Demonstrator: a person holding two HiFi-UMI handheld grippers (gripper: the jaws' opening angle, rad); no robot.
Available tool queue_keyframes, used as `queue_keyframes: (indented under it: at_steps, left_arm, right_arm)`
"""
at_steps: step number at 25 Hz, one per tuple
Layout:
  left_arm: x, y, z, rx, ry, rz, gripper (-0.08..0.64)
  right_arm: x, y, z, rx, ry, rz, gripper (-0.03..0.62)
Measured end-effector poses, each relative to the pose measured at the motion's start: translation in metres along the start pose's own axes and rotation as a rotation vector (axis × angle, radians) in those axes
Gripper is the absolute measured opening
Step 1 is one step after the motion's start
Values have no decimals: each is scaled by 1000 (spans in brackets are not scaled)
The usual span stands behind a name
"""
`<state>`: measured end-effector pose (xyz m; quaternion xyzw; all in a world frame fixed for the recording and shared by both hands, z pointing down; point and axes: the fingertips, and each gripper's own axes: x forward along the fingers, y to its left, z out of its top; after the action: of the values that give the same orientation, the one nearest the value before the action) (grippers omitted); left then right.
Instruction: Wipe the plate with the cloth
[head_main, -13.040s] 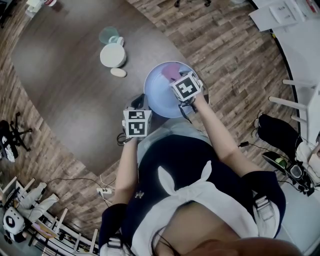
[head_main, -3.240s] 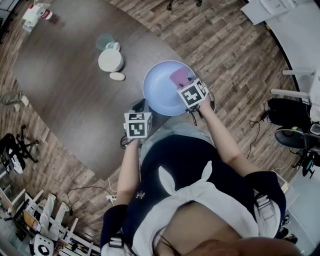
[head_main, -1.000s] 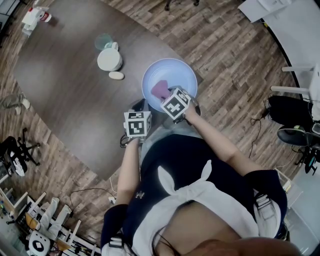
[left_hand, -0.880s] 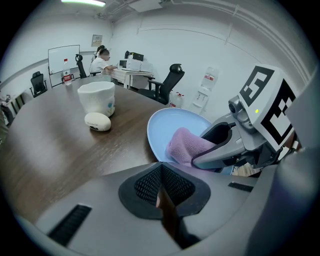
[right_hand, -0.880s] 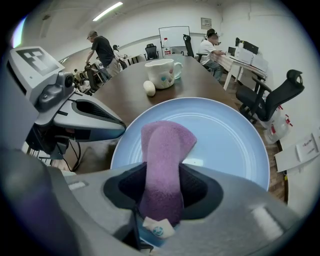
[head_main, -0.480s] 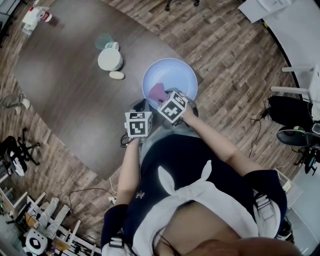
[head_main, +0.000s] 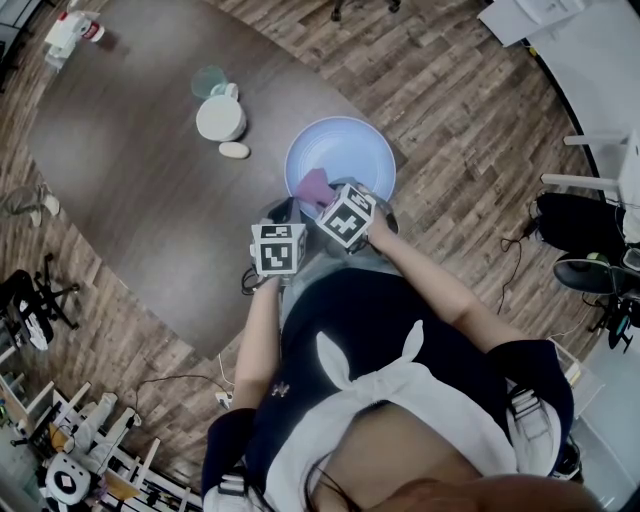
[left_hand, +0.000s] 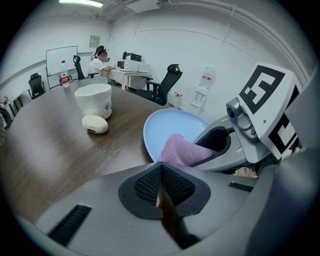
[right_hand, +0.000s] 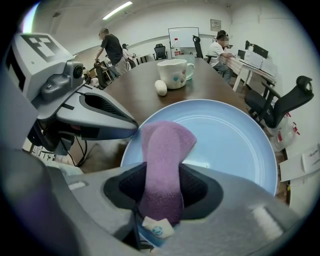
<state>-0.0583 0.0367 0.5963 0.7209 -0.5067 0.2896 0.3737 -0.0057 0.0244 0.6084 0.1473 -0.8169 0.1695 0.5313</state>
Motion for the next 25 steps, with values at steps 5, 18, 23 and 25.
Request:
queue_keyframes:
  at_steps: [5,18,23,25]
  left_arm:
    - [0,-1,0,7,5,7,5]
    - [-1,0,1,7,4,10,5]
    - [-2,0,3,2,5,16,5]
    - [1,-2,1,4,4,11,5]
  right_arm:
    - [-2,4,-4,-37,17,20,186]
    - [-5,4,-13,-80,38,42,186]
    - [-8,0,-19,-76,35,42,186]
    - [-9,-2,-22,-71,33,42,187]
